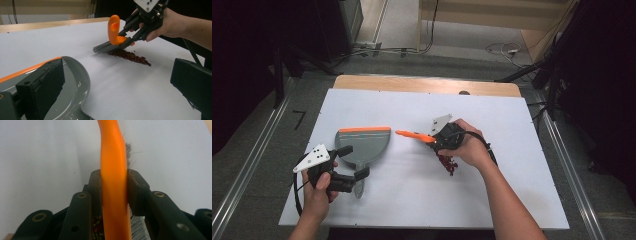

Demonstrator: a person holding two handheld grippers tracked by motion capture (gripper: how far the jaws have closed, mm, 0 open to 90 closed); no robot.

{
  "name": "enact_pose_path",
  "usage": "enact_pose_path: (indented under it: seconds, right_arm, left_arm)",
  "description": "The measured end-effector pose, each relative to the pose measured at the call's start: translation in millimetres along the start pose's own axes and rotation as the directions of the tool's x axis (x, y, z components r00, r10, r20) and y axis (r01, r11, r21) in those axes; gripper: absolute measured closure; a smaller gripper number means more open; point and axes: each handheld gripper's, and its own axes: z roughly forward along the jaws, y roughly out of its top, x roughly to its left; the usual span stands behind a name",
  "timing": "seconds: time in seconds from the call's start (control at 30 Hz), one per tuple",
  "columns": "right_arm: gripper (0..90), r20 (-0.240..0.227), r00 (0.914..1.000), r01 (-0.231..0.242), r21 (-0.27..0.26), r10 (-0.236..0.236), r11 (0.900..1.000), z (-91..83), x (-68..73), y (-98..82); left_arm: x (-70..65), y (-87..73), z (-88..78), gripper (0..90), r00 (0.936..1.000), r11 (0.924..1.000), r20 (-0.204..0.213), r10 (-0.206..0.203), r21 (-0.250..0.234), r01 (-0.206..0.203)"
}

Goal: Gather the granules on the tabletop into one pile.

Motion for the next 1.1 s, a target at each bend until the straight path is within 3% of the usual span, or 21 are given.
enact_pose_path:
  seconds: [0.43,1.1]
  right_arm:
    - [66.7,-0.025,0.9997,0.004,-0.004,-0.004,1.000,-8.4,10.9,-5.6]
    - [66.7,-0.071,0.9964,0.047,0.003,-0.046,0.999,-17.6,22.9,-9.0]
  left_arm:
    - [-1.3,0.3,-0.4,0.0,1.0000,1.0000,-0.002,0.005,0.000,-0.005]
    - [-3.5,0.2,0.9,0.0,1.0000,1.0000,0.001,0.009,0.004,-0.009]
